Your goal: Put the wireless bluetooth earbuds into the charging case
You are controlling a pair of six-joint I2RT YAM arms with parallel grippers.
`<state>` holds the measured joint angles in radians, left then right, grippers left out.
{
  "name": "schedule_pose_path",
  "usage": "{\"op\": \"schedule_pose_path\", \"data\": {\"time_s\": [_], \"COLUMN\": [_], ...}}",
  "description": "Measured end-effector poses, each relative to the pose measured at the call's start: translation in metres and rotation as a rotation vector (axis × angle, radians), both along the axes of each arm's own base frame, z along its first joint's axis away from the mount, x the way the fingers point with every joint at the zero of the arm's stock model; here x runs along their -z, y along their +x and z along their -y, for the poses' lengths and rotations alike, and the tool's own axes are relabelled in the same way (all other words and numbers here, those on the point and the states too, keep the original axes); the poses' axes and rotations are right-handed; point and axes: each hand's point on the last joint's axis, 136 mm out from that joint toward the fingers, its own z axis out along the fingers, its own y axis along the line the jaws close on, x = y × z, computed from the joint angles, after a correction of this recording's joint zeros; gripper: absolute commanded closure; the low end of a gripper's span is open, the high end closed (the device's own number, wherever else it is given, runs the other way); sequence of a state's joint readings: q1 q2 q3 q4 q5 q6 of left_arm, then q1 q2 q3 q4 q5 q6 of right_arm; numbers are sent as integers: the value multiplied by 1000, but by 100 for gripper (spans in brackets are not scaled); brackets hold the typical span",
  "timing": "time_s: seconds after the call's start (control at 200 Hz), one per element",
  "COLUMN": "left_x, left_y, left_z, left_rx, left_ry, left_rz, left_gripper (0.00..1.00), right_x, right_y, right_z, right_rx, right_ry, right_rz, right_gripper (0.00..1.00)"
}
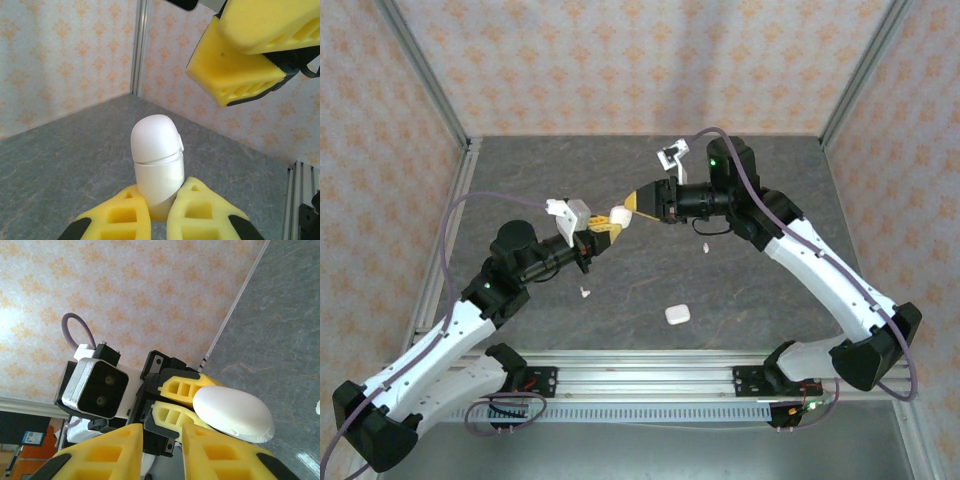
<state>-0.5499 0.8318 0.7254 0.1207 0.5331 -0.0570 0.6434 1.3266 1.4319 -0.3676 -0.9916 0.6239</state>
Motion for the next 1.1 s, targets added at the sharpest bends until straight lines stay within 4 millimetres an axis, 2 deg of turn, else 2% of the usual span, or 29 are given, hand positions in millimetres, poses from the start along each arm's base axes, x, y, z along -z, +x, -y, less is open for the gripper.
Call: {"op": "schedule_pose_path", "data": {"time_s": [0.24, 0.52, 0.806, 1.101], "left_x": [0, 8, 6, 15], "left_y": [-1, 0, 4, 10], "left_z": [1, 7, 10, 9], "left_rx": [6, 38, 37, 3], "left_ry": [-4, -2, -20, -33], "left_rz": [-5, -43, -73, -135], "left_gripper": [100, 100, 100, 100], "right_x": [18, 24, 46, 55], "right_y": [21, 45, 41, 43], "right_z": [9, 13, -3, -3], "right_rx": [126, 245, 224, 261], "right_ry": [-95, -145, -170, -174], "right_rz": [43, 84, 75, 103], "right_gripper": [68, 69, 70, 72]}}
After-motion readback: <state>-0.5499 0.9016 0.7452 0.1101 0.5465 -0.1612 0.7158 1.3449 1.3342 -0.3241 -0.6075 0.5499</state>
